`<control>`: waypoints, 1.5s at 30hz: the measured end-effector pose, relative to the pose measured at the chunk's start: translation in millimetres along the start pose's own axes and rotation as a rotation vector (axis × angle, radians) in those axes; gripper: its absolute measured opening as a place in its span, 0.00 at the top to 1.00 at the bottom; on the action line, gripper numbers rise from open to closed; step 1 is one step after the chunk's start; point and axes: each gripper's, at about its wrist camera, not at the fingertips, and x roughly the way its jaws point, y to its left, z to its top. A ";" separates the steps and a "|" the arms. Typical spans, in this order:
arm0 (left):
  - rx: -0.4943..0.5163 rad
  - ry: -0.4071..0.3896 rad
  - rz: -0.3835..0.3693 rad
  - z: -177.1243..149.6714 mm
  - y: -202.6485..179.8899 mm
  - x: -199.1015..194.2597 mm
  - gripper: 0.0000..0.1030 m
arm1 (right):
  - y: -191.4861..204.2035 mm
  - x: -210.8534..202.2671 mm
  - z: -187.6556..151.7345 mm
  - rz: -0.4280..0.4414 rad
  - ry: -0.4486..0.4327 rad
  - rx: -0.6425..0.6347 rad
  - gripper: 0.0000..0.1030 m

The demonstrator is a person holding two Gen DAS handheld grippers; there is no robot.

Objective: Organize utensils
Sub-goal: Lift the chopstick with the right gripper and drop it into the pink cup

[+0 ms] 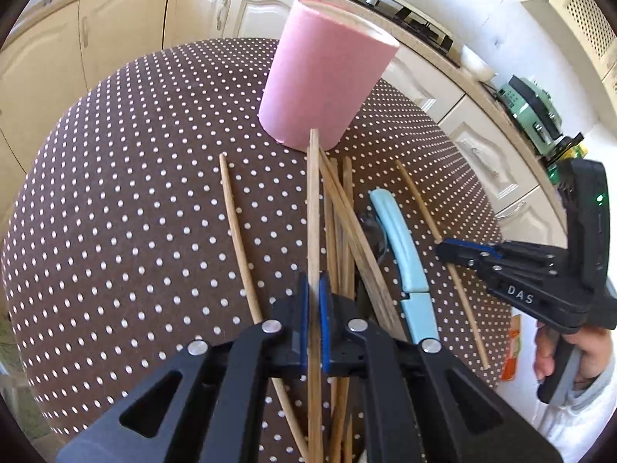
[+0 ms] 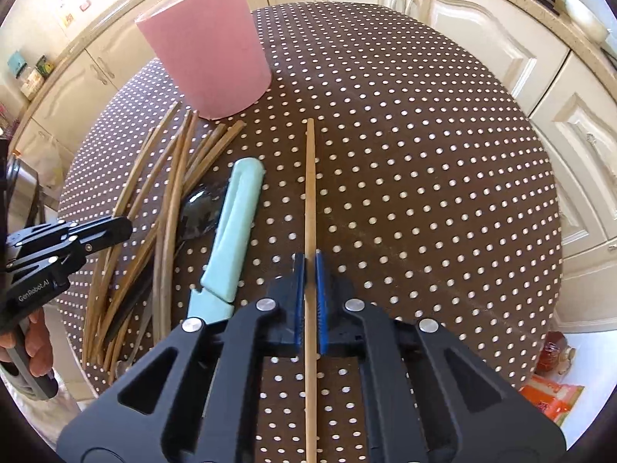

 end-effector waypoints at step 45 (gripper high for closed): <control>0.179 -1.073 -0.084 118.1 -85.2 -95.6 0.95 | 44.5 -115.1 95.6 0.298 -1.037 0.035 0.94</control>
